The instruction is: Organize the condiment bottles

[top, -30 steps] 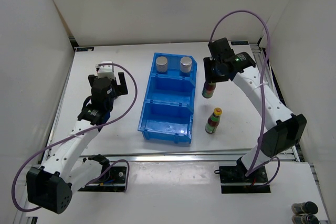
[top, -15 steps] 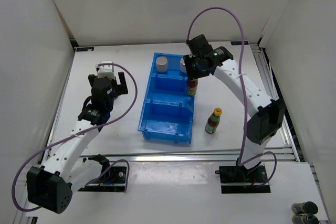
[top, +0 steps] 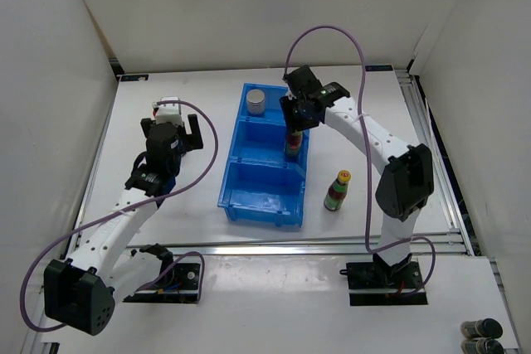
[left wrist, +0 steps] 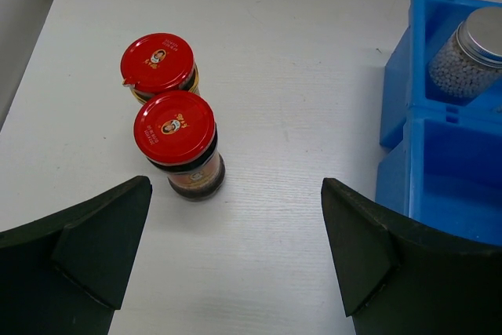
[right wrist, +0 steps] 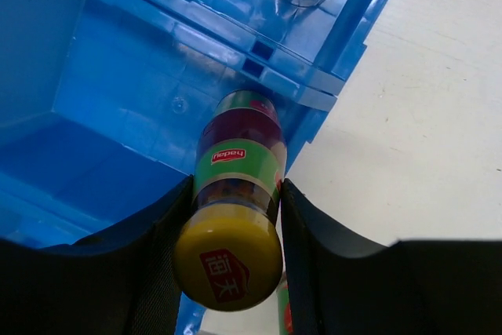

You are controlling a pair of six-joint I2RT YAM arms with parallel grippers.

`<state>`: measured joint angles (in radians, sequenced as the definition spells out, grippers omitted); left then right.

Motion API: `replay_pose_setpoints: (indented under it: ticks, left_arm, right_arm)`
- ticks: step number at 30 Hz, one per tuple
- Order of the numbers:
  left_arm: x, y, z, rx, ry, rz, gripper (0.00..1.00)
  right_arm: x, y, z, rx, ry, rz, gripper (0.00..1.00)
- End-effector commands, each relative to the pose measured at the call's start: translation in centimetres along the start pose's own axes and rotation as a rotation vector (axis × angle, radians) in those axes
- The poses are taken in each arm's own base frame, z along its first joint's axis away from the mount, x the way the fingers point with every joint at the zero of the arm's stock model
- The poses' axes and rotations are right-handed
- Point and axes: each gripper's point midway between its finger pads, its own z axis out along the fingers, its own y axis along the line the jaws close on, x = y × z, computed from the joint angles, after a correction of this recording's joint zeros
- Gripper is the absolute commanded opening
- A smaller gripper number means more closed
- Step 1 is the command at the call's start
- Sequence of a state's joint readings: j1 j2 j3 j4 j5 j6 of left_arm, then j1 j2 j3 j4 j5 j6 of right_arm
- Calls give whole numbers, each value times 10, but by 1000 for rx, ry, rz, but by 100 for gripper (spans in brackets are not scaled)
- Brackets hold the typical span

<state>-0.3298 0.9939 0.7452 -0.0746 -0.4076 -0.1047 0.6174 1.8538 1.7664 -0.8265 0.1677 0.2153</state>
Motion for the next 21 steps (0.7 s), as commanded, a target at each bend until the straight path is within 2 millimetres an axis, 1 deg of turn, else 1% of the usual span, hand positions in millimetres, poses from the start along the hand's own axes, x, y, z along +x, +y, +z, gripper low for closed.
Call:
replay_pose_setpoints:
  ticks: [1, 2, 3, 4, 5, 6, 7, 8, 9, 10, 13, 14, 15, 16, 17, 18, 19, 20, 21]
  left_arm:
    - [-3, -2, -1, 11, -17, -11, 100]
    - [-3, -2, -1, 11, -17, -11, 100]
    - [-3, -2, -1, 11, -17, -11, 100]
    - [-3, -2, -1, 11, -17, -11, 100]
    - [-3, -2, -1, 11, -17, -11, 100]
    - [-3, -2, -1, 11, -17, -11, 100]
    - [-3, -2, -1, 11, -17, -11, 100]
    - [-3, -2, -1, 11, -17, -11, 100]
    - [-3, -2, -1, 11, -17, -11, 100]
    - [-3, -2, -1, 11, -17, -11, 100]
    - [-3, -2, -1, 11, -17, -11, 100]
    - [-3, -2, -1, 11, -17, -11, 100]
    - [-3, -2, -1, 11, -17, -11, 100]
    - [-3, -2, -1, 11, -17, -11, 100]
    - [-3, -2, -1, 11, -17, -11, 100]
    - [-3, -2, -1, 11, -17, -11, 100]
    - [-3, -2, -1, 11, -17, -11, 100]
    - [-3, -2, -1, 11, -17, -11, 100]
    - [-3, -2, -1, 11, -17, -11, 100]
  right_arm:
    - [-27, 12, 7, -48, -100, 19, 0]
    - [-23, 12, 13, -45, -85, 18, 0]
    - [-23, 14, 13, -56, -83, 17, 0]
    - [-21, 14, 17, -53, -72, 17, 1]
    - [-21, 14, 17, -53, -72, 17, 8]
    - [-19, 14, 21, -51, -63, 16, 33]
    - [-19, 14, 21, -51, -63, 16, 40]
    - [-20, 19, 17, -60, -72, 8, 46]
    - [-20, 16, 17, -45, -75, 9, 54]
    - [-20, 16, 17, -45, -75, 9, 75]
    - [-30, 12, 8, -23, -106, 3, 95]
    - [-30, 12, 8, -23, -106, 3, 97]
    - [-33, 12, 4, -24, -111, 4, 99]
    - [-33, 14, 1, -19, -110, -3, 99]
    - [-41, 13, -8, -13, -134, 0, 99]
    - [-38, 12, -8, -10, -123, -10, 99]
    - [-49, 11, -22, -7, -163, -5, 99]
    - [-51, 14, -29, -4, -178, -20, 99]
    - [-57, 11, -38, 12, -204, -15, 99]
